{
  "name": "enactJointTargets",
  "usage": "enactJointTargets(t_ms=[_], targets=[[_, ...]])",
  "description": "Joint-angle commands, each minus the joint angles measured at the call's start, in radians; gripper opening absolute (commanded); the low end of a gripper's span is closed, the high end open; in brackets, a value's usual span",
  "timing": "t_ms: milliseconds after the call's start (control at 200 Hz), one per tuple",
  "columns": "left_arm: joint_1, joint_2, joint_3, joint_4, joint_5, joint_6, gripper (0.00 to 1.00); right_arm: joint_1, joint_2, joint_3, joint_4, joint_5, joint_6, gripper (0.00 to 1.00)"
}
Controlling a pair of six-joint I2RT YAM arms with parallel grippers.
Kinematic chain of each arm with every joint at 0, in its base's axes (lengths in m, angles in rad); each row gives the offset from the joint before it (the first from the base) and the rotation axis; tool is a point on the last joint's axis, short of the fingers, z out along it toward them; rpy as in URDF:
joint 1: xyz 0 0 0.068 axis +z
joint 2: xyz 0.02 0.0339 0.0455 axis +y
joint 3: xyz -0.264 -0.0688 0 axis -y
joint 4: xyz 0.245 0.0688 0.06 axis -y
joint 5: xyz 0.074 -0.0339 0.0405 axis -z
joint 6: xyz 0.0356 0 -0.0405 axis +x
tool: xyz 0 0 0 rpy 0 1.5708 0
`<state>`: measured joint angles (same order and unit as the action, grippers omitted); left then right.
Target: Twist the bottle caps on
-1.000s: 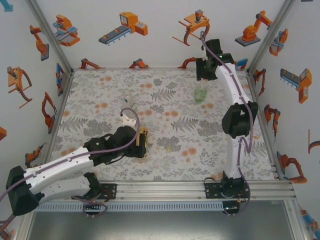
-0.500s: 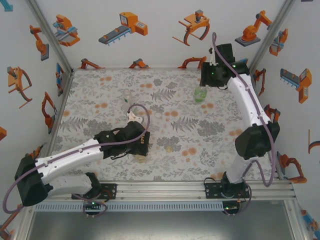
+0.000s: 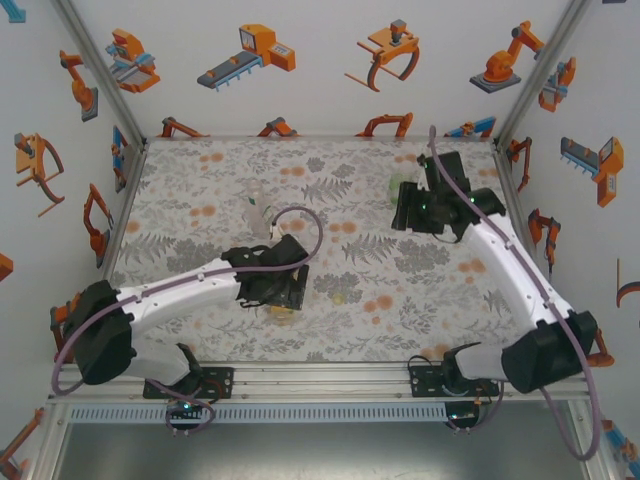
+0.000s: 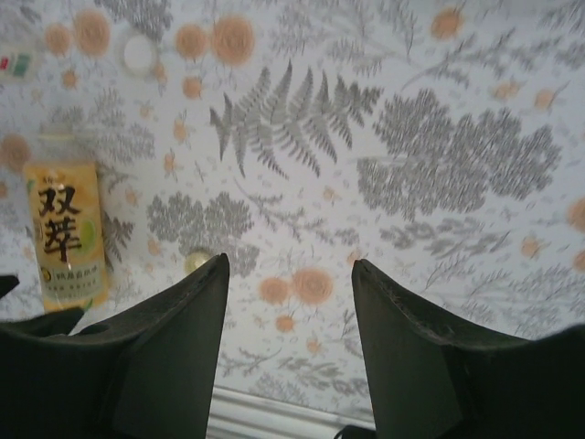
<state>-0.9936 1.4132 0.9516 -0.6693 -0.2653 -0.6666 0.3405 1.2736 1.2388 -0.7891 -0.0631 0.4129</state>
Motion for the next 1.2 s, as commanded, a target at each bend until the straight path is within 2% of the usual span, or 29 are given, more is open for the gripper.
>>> enactJointTargets(t_ms=[0,215,486,1021,1197], targets=[[0.016,0.054,0.041,-0.016,0.040,-0.012,0.77,0.008,-0.085,-0.079,0.016,0.019,0.087,0.53],[0.041,0.168,0.074,-0.009,0.069,-0.001,0.76,0.009,-0.203,-0.179,-0.008,0.046,0.109,0.53],[0.070,0.265,0.106,-0.004,0.115,-0.006,0.74,0.010,-0.250,-0.234,-0.021,0.035,0.129,0.53],[0.105,0.321,0.105,0.012,0.175,-0.013,0.67,0.009,-0.287,-0.272,-0.033,0.042,0.129,0.53],[0.108,0.323,0.105,0.014,0.182,-0.010,0.59,0.009,-0.286,-0.272,-0.035,0.040,0.129,0.54]])
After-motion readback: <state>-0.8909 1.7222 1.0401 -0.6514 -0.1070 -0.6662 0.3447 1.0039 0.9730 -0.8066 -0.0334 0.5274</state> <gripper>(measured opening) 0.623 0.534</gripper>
